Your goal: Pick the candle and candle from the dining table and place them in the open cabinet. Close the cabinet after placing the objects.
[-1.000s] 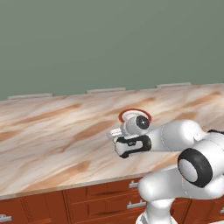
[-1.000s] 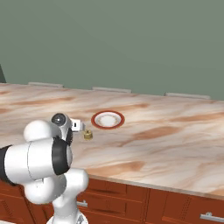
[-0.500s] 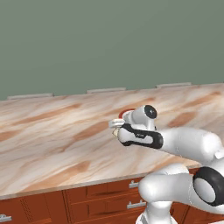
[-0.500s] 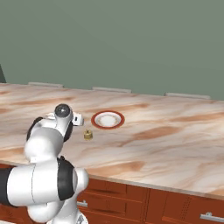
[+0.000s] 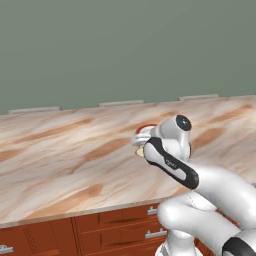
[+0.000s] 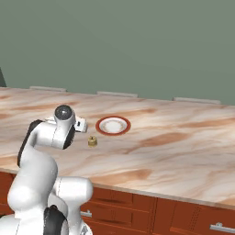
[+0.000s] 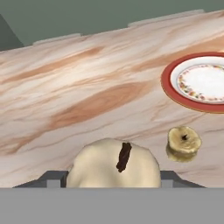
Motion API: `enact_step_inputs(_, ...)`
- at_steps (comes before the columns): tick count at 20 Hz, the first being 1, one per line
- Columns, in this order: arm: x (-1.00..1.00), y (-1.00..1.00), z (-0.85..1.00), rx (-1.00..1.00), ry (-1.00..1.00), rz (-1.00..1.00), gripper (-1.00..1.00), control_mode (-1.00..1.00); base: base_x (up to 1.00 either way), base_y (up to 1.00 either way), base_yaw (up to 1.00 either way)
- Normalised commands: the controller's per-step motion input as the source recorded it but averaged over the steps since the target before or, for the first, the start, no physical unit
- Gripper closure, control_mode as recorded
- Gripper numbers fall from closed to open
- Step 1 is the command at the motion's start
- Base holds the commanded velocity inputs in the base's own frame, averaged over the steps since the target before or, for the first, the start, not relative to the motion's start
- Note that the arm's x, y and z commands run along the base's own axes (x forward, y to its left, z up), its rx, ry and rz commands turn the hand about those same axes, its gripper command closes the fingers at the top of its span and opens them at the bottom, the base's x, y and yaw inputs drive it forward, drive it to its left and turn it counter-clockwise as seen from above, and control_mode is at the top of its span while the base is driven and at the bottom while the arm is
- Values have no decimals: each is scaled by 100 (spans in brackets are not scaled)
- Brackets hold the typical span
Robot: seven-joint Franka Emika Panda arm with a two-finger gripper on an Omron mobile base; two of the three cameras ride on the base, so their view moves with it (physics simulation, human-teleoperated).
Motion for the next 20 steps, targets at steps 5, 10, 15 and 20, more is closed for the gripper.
enact_step_inputs(5,-40,-36,23,0,7,0,100,-100,0,0,0)
enact_step_inputs(10,-26,-28,27,-12,3,0,100,-100,0,0,0)
enact_step_inputs(15,-25,-26,27,-28,0,0,100,-100,0,0,0)
enact_step_inputs(20,-29,-39,9,-16,0,0,100,-100,0,0,0)
